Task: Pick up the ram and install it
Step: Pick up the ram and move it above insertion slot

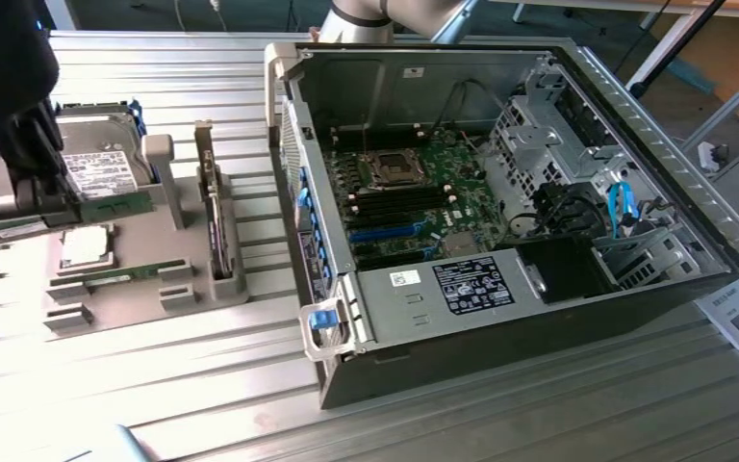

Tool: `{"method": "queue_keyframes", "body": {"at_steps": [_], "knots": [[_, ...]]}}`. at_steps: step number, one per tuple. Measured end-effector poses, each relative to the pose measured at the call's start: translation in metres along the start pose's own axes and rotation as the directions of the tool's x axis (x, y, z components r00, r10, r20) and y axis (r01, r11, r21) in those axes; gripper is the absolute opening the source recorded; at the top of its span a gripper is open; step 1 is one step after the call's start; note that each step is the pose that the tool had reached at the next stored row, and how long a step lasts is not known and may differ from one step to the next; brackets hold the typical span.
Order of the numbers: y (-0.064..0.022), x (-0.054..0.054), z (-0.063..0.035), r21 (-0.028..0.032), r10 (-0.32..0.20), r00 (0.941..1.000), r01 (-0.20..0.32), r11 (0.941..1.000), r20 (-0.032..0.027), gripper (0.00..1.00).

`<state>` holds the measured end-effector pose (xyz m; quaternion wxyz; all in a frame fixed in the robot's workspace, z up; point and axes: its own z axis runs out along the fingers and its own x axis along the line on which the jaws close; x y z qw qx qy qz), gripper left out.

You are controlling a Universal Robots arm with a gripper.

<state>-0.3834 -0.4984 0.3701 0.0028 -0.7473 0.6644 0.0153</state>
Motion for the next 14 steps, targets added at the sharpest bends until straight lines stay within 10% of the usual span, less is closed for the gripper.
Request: {"method": "queue_keyframes", "body": {"at_steps": [8,14], "knots": [[0.0007,-0.001,-0.047,-0.0001,0.0,1.0,0.0,1.0,-0.0001,0.14],[0.0009,-0.002,-0.0591,0.0001,0.0,1.0,0.0,1.0,0.0001,0.14]]}}
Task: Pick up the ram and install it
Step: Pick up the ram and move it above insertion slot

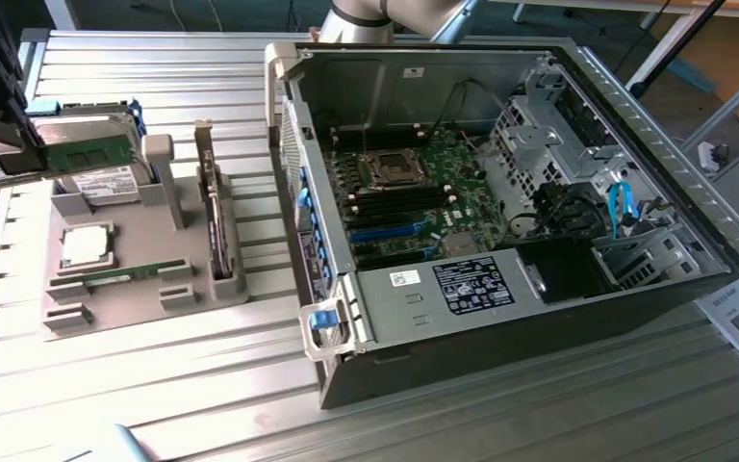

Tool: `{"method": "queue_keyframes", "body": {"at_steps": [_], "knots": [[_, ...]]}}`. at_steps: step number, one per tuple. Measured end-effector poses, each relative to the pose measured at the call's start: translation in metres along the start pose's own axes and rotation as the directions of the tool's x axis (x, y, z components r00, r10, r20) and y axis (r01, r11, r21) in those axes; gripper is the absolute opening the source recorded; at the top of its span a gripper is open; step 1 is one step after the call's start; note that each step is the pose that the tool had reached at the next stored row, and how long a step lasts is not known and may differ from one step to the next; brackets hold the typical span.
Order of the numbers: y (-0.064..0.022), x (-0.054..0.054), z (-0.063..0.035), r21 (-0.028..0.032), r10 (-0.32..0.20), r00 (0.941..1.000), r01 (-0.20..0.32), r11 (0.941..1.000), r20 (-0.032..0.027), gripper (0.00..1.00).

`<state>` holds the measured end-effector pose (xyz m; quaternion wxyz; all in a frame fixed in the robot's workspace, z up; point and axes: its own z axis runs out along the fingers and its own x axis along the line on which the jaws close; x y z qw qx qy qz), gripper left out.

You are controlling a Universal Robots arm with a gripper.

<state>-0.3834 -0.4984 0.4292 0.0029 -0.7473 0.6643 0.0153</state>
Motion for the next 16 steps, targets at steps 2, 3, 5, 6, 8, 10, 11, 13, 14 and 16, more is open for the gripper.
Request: {"method": "queue_keyframes", "body": {"at_steps": [2,3,5,6,8,10,11,13,14,16], "knots": [[0.0,0.0,-0.0001,-0.0001,0.0,1.0,0.0,1.0,-0.0001,0.14],[-0.0009,0.0,-0.0003,-0.0004,0.0,1.0,0.0,1.0,-0.0003,0.14],[-0.0067,0.001,-0.0001,-0.0002,0.0,1.0,0.0,1.0,-0.0001,0.14],[-0.0139,0.002,-0.0001,-0.0005,0.0,1.0,0.0,1.0,0.0,0.14],[-0.0224,0.003,-0.0001,-0.0008,0.0,1.0,0.0,1.0,0.0,0.14],[-0.0335,0.004,-0.0001,-0.001,0.0,1.0,0.0,1.0,0.0,0.14],[-0.0393,0.005,-0.0001,-0.0012,0.0,1.0,0.0,1.0,0.0001,0.14],[-0.0551,0.007,-0.0001,-0.0016,0.0,1.0,0.0,1.0,0.0001,0.14],[-0.0595,0.007,-0.0001,-0.0018,0.0,1.0,0.0,1.0,0.0002,0.14],[-0.0786,0.009,-0.0001,-0.0026,0.0,1.0,0.0,1.0,0.0002,0.14]]}}
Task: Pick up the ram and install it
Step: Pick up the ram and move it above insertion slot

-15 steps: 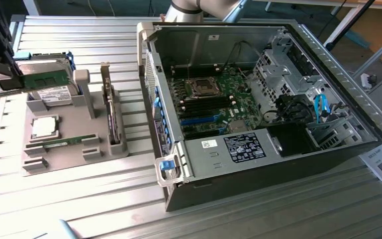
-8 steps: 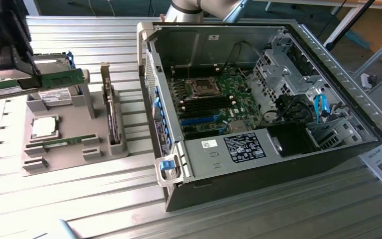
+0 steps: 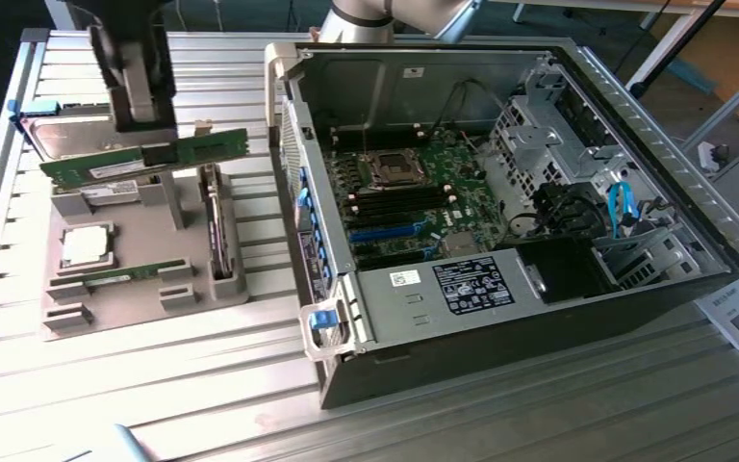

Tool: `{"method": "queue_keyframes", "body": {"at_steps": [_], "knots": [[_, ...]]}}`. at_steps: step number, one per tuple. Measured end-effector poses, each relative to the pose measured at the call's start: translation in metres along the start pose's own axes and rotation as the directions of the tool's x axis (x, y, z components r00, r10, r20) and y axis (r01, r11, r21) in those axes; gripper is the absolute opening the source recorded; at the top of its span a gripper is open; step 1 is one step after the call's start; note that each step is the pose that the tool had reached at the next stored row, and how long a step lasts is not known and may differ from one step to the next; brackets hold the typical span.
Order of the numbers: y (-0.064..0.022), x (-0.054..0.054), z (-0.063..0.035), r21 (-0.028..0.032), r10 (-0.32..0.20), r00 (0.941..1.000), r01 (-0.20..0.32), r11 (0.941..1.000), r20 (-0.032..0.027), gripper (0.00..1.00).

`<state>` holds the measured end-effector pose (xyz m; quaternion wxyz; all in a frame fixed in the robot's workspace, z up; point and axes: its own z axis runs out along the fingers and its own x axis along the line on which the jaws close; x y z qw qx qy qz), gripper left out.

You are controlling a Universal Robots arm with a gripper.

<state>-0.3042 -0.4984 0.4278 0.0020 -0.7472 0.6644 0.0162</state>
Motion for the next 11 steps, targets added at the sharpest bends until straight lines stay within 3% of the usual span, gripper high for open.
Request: {"method": "queue_keyframes", "body": {"at_steps": [1,9,11], "knots": [[-0.0074,0.001,0.0,-0.0004,0.0,1.0,0.0,1.0,0.0,0.14],[-0.037,0.004,0.0,-0.0016,0.0,1.0,0.0,1.0,0.0,0.14],[-0.055,0.006,0.0,-0.0022,0.0,1.0,0.0,1.0,0.0,0.14]]}}
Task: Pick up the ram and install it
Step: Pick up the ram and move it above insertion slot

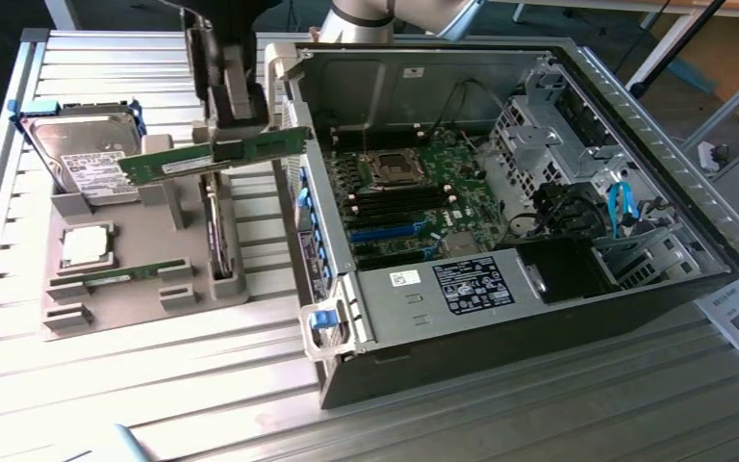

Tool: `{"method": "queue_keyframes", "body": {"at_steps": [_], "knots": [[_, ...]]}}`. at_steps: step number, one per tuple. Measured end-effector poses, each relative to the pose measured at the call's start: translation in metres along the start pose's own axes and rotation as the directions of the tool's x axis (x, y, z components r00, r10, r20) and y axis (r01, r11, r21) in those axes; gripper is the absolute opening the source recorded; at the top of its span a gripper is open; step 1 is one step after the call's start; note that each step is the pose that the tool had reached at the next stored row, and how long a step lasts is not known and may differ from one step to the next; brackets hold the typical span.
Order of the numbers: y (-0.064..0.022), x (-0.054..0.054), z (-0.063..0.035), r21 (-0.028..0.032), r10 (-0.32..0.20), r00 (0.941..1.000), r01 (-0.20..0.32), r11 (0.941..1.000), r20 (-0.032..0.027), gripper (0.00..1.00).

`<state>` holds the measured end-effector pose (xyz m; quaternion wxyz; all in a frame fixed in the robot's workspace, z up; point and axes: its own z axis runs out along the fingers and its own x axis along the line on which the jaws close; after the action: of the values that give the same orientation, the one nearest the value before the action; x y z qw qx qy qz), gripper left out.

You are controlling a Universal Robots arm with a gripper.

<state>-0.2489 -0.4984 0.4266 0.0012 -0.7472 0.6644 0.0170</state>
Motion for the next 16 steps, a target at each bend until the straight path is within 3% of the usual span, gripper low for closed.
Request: {"method": "queue_keyframes", "body": {"at_steps": [1,3,16], "knots": [[-0.0122,0.001,0.0001,-0.0003,0.0,1.0,0.0,1.0,0.0,0.14],[-0.0266,0.003,0.0004,-0.0005,0.0,1.0,0.0,1.0,0.0,0.14],[-0.0834,0.01,0.0026,-0.001,0.001,1.0,-0.001,1.0,0.0001,0.14]]}}
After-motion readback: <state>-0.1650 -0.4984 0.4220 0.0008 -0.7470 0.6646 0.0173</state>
